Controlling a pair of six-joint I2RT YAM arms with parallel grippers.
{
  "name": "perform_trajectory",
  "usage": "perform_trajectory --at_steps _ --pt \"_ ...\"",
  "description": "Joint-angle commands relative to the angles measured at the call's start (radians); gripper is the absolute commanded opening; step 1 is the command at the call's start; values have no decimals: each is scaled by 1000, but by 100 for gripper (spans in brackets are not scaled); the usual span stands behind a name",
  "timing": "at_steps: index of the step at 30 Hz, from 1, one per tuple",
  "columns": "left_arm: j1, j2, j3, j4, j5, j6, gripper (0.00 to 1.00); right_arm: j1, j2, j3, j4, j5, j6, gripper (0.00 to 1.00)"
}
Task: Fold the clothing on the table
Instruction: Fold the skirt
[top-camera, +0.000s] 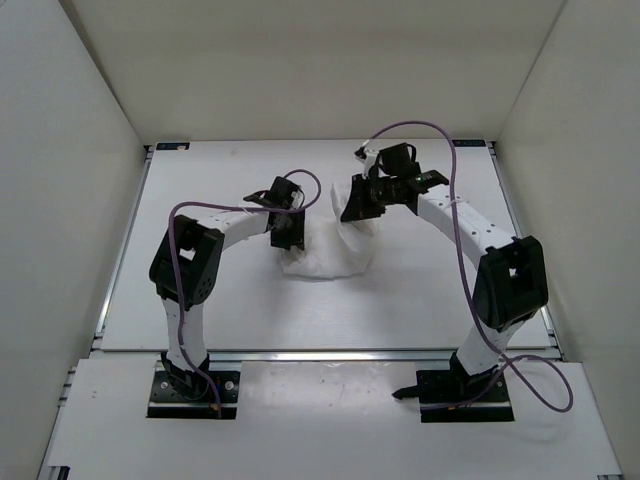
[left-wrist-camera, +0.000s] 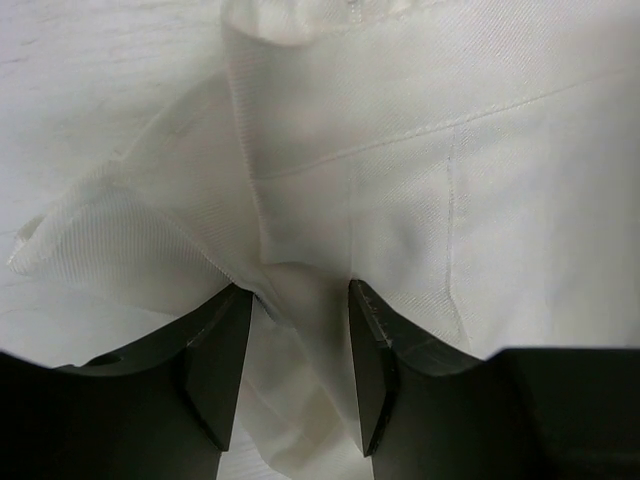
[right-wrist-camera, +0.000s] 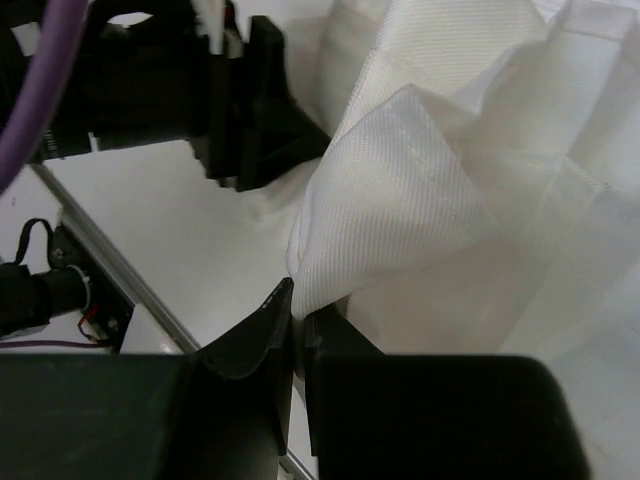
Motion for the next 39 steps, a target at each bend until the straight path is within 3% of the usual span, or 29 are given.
perform_trajectory --at_steps 1,6,15,21,27,30,32,34,37,39 --pt "-33 88 -13 7 106 -51 54 37 22 21 115 -109 90 2" --pt "-27 101 -16 56 132 -87 53 95 41 -25 272 -167 159 3" --pt "9 63 -104 125 200 -127 53 142 118 -79 378 -132 175 4" --pt "36 51 -147 155 235 -145 52 131 178 -45 361 -203 178 41" --pt "75 7 -168 161 246 -146 53 93 39 21 363 -166 149 61" --pt "109 -35 -170 159 249 -142 52 47 -53 24 352 -131 152 65" --pt "134 -66 -159 129 249 -125 54 27 -139 -7 340 -79 115 62" --pt "169 -90 -139 103 232 -110 56 13 -179 -48 329 -17 72 47" --pt "223 -165 -101 58 197 -90 58 -49 -178 -128 282 -54 71 7" --pt "249 -227 -79 36 181 -85 60 -37 -146 -160 248 -25 61 0"
